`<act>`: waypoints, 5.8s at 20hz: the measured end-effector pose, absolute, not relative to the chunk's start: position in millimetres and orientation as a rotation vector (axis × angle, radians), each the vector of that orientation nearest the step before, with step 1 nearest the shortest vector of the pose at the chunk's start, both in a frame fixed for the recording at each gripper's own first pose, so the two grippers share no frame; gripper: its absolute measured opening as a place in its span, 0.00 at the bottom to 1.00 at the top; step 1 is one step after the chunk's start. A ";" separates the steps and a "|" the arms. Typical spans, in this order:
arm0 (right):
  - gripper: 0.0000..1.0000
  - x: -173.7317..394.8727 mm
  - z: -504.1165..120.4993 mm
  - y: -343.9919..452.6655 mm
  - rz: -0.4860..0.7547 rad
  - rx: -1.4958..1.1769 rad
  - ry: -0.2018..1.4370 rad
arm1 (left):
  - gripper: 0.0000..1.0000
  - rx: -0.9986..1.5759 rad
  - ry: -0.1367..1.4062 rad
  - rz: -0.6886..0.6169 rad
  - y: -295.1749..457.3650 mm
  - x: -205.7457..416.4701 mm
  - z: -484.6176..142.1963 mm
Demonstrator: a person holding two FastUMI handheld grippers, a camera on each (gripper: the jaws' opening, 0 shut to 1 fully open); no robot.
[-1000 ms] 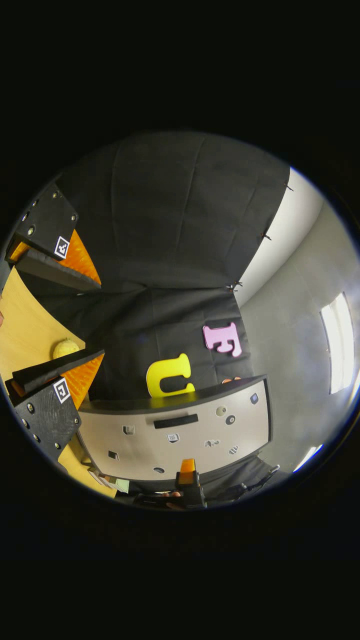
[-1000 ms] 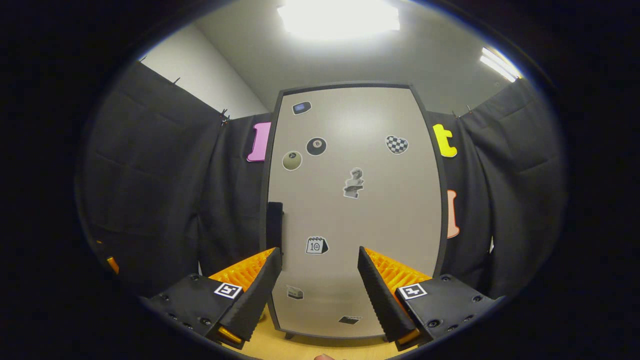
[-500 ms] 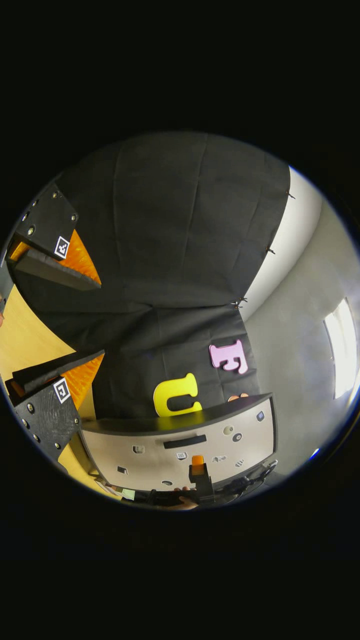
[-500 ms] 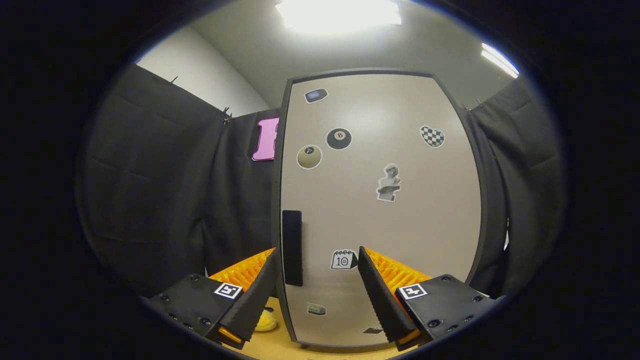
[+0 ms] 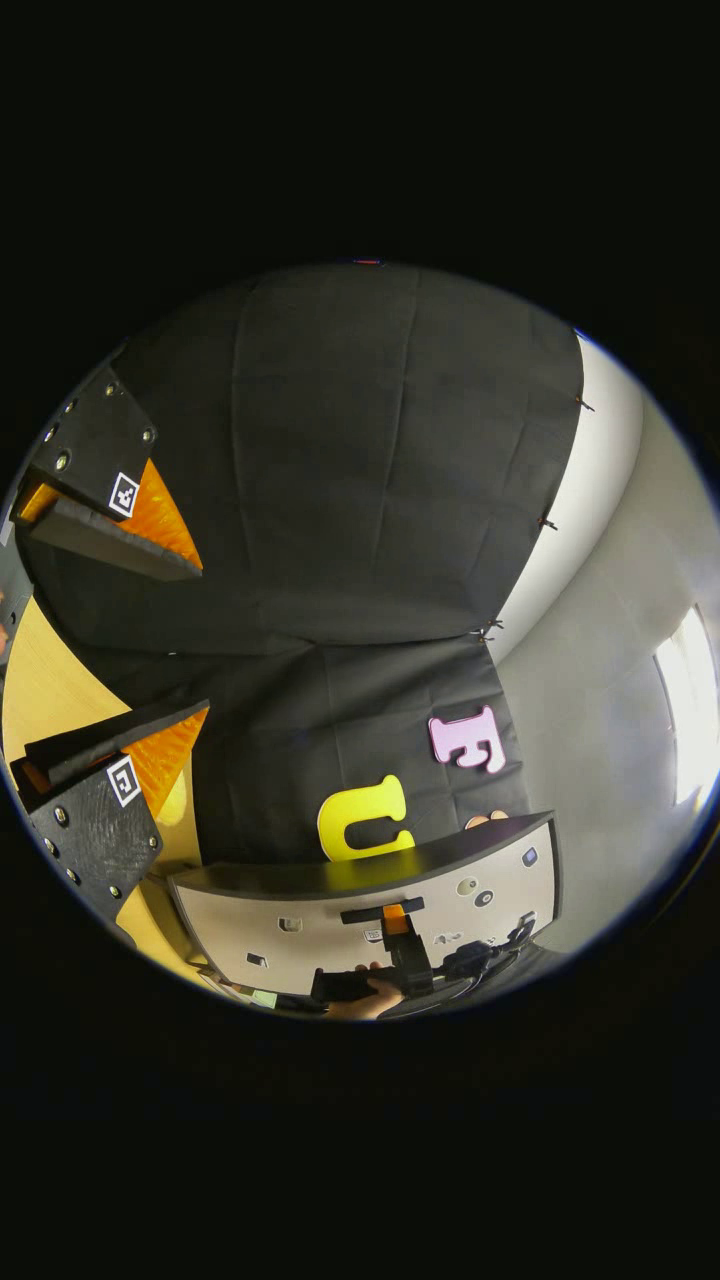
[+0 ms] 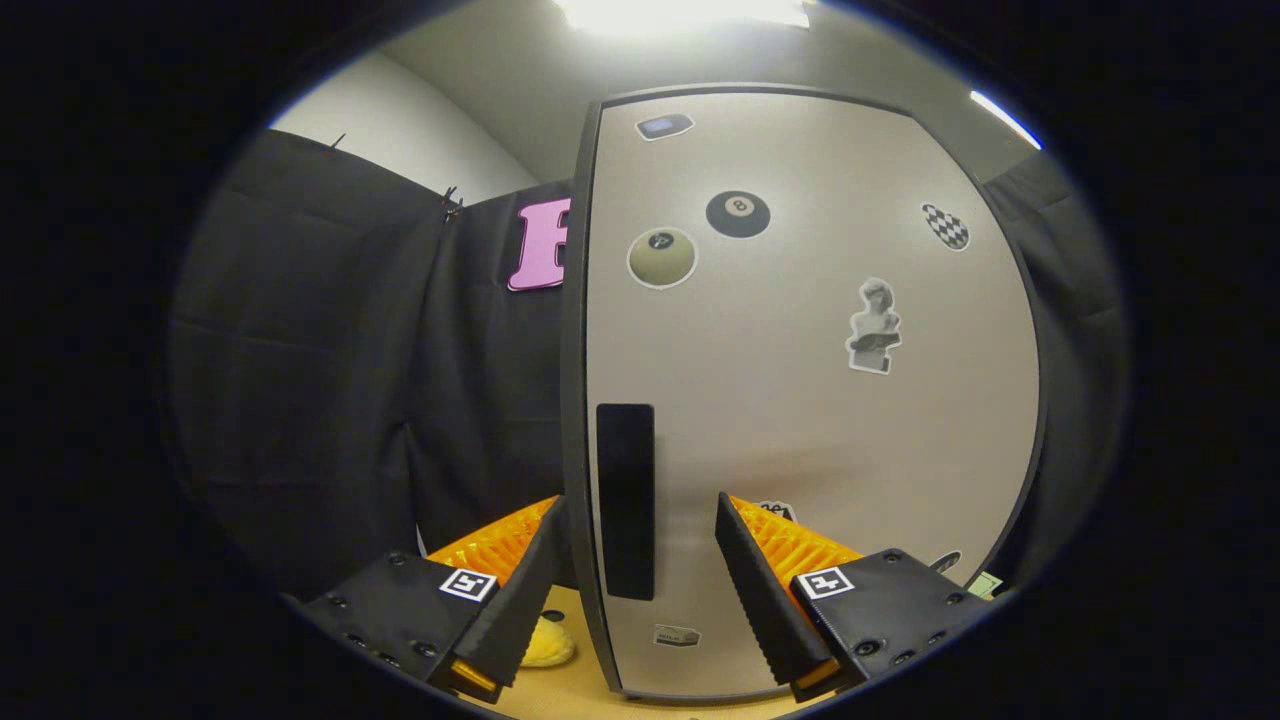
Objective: Open the cabinet door with the right hand, grasp the bottle in the cabinet with the left hand and place it on the coaster, then close the cabinet door with the right hand.
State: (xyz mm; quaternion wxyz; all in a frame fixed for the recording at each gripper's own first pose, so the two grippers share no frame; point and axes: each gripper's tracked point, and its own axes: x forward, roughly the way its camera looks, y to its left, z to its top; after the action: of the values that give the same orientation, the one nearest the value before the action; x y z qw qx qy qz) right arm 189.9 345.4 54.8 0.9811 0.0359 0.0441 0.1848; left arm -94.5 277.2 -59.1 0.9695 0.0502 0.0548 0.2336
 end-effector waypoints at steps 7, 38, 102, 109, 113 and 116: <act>0.72 215.9 38.2 363.1 0.330 0.028 0.161 | 0.66 0.097 0.125 0.506 295.3 -110.6 -67.0; 0.16 161.5 41.9 313.9 0.539 0.075 0.244 | 0.68 0.060 0.043 0.171 214.0 -61.2 -42.4; 0.98 142.6 22.7 15.3 0.101 0.040 0.098 | 0.68 0.044 -0.056 -0.233 -188.4 100.9 68.2; 0.98 161.5 -1.2 -7.0 -0.047 0.076 0.154 | 0.66 0.002 -0.029 -0.284 -195.0 186.0 71.7; 0.98 170.9 -10.7 -15.4 -0.123 0.087 0.174 | 0.66 0.011 -0.016 -0.306 -201.0 220.7 66.5; 0.98 176.1 -14.8 -20.2 -0.173 0.077 0.174 | 0.68 -0.007 0.007 -0.313 -204.1 253.3 50.4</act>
State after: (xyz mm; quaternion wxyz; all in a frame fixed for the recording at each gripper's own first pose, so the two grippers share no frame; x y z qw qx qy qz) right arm 176.1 -20.2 -14.8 0.9917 0.0383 0.0870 -0.0865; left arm 253.3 -204.1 50.4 0.9878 -0.0036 0.0033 -0.1560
